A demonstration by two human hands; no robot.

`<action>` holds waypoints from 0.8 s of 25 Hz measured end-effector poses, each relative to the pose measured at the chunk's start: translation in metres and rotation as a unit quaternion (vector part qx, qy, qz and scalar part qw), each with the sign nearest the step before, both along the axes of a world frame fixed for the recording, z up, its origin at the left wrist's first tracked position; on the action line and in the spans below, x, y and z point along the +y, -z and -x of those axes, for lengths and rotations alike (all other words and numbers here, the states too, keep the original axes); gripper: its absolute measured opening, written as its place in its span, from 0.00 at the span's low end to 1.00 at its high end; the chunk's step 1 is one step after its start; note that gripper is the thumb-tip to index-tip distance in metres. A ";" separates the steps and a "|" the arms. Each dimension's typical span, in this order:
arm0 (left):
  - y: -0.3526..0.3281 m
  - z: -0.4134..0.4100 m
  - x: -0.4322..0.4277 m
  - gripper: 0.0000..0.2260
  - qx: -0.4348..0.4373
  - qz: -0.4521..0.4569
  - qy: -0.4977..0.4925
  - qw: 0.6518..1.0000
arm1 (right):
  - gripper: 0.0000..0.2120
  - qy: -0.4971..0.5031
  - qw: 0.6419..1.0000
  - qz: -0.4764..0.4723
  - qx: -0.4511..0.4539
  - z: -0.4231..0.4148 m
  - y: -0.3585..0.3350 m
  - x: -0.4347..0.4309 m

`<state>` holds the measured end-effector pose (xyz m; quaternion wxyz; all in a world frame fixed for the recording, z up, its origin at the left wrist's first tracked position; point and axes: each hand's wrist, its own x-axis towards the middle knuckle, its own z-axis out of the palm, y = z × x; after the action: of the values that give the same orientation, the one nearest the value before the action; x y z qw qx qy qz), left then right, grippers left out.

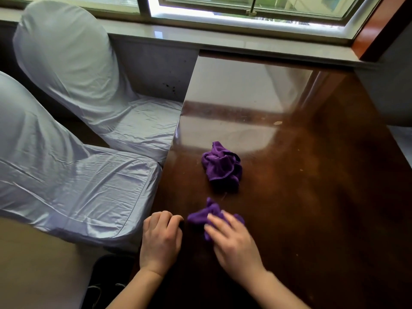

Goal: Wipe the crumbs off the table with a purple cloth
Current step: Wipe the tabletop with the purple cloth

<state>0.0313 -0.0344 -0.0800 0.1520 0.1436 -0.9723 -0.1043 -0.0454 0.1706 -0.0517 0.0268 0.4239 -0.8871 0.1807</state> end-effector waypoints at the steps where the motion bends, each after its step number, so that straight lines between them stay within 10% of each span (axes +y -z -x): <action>1: 0.000 0.000 0.000 0.08 0.000 0.001 -0.002 1.000 | 0.19 0.048 0.998 -0.012 -0.037 0.019 -0.006 -0.012; 4: 0.000 -0.001 -0.001 0.07 0.001 -0.006 -0.003 1.000 | 0.20 0.103 0.991 -0.045 -0.071 0.023 -0.010 -0.039; 8: -0.001 -0.001 -0.001 0.07 -0.004 -0.007 0.001 1.000 | 0.18 -0.070 0.996 -0.056 -0.018 0.011 -0.001 -0.034; 20: 0.003 -0.001 -0.003 0.08 0.025 -0.021 -0.037 0.999 | 0.19 0.154 0.984 -0.065 -0.067 0.115 -0.002 -0.184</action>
<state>0.0321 -0.0369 -0.0828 0.1768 0.1801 -0.9598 -0.1229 -0.1607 -0.0129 -0.0501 -0.0328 0.2703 -0.9513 0.1445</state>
